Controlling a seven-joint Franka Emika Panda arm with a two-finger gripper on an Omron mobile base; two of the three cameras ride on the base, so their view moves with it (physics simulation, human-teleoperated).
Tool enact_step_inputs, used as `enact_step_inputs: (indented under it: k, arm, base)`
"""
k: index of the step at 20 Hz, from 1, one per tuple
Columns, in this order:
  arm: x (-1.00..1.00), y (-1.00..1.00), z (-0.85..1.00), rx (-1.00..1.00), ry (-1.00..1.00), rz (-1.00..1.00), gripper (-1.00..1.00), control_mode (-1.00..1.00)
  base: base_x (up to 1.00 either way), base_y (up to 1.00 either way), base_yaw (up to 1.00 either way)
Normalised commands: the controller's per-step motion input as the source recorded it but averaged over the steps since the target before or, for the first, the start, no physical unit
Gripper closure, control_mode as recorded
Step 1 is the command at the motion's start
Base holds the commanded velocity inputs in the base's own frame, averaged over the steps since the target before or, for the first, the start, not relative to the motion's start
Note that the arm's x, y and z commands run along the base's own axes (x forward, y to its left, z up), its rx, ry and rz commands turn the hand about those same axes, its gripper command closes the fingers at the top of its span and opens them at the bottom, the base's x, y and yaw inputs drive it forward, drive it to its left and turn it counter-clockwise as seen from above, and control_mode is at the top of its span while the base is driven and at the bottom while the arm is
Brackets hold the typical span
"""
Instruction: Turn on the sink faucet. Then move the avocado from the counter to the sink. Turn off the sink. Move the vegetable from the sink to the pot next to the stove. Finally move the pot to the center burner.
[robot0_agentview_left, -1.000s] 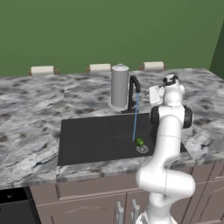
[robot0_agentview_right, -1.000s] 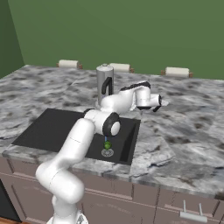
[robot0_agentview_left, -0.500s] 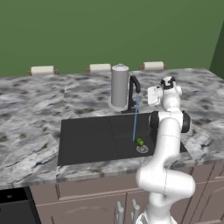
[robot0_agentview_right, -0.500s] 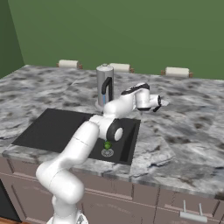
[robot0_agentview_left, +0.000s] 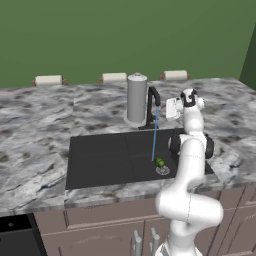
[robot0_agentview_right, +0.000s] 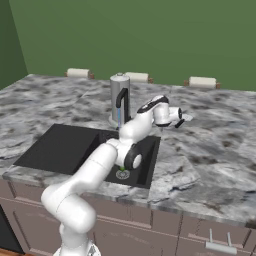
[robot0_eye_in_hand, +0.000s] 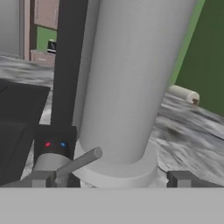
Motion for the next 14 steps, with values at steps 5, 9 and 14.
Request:
enact_step_inputs:
  k: [5, 9, 14]
  arm:
    - [0.00, 0.05, 0.00, 0.00, 0.00, 0.09, -1.00, -1.00]
    - [0.00, 0.09, 0.00, 0.00, 0.00, 0.10, -1.00, -1.00]
    - [0.00, 0.11, 0.00, 0.00, 0.00, 0.11, -1.00, -1.00]
  base:
    - [0.00, 0.00, 0.00]
    - [0.00, 0.00, 0.00]
    - [0.00, 0.00, 0.00]
